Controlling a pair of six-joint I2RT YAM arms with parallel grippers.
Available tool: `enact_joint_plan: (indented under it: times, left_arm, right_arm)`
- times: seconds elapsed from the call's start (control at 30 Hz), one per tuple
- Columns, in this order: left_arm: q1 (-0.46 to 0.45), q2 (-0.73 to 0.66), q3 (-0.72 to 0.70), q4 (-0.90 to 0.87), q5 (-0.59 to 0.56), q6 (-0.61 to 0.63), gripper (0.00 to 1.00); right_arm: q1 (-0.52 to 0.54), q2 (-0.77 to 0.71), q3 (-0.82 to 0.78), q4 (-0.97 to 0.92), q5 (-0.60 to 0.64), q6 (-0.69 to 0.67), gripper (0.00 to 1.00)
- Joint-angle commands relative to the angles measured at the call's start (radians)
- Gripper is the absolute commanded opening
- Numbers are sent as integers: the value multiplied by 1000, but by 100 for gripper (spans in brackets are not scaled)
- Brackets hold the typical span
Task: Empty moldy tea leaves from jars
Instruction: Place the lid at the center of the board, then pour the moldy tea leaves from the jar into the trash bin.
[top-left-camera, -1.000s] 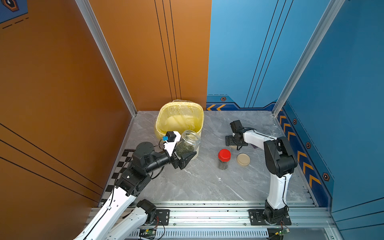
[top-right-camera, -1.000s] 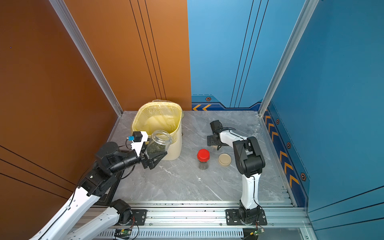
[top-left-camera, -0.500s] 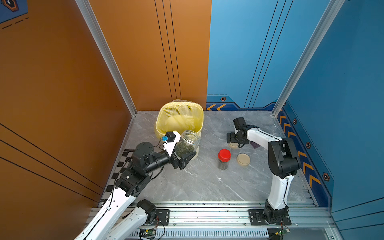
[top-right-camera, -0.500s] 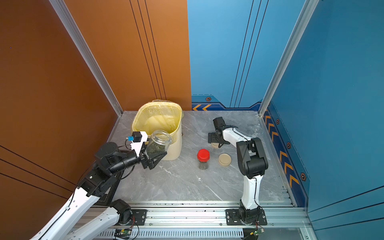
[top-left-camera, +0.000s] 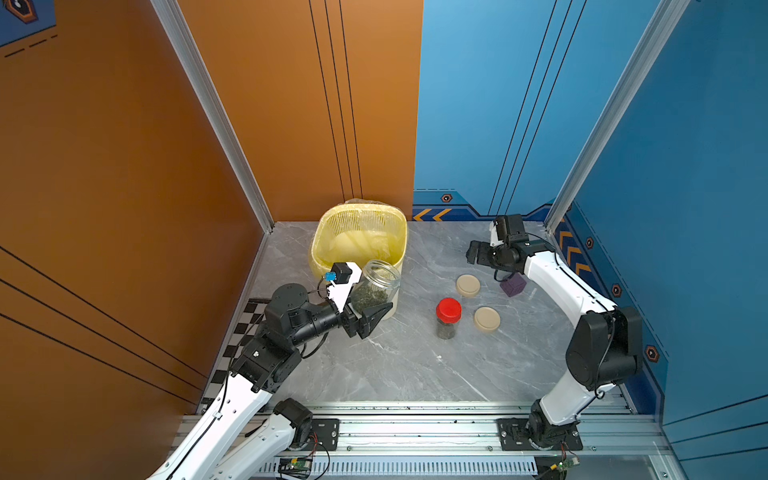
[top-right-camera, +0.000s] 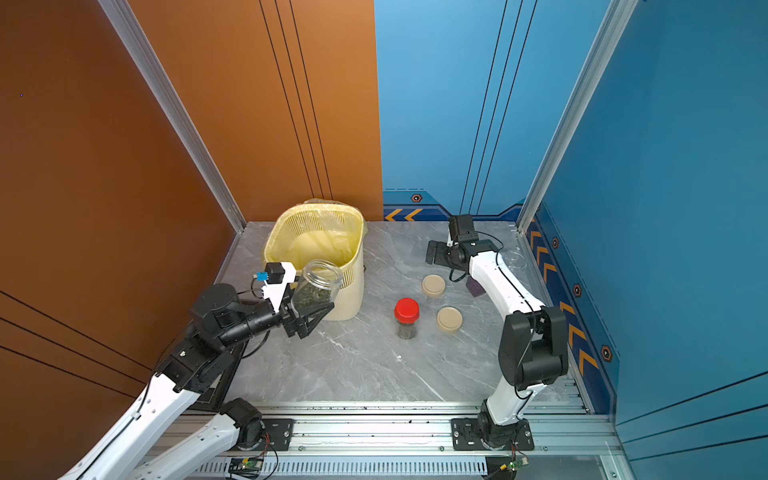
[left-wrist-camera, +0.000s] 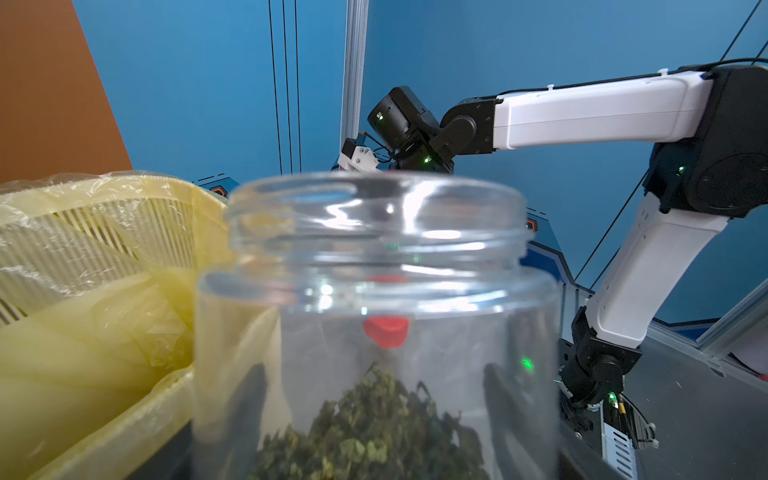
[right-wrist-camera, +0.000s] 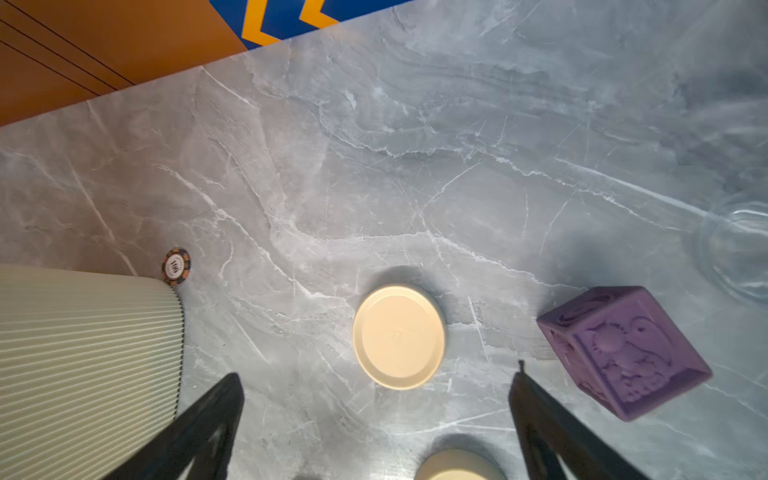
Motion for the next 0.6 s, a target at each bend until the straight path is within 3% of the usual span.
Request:
enact_joint_plan:
  times: [0.0,0.33,0.57]
  left_arm:
    - [3,6,50,56,-16,7,61]
    - [17,28,72,56,-24,4,62]
    - [59,36,85,60,-3,-21,62]
  right_arm:
    - [-8,-61,33,-63,-30,18,100]
    - [-22,-113,74,-97,-75,32,100]
    - [-18,-182,140,-105,-179,78,100]
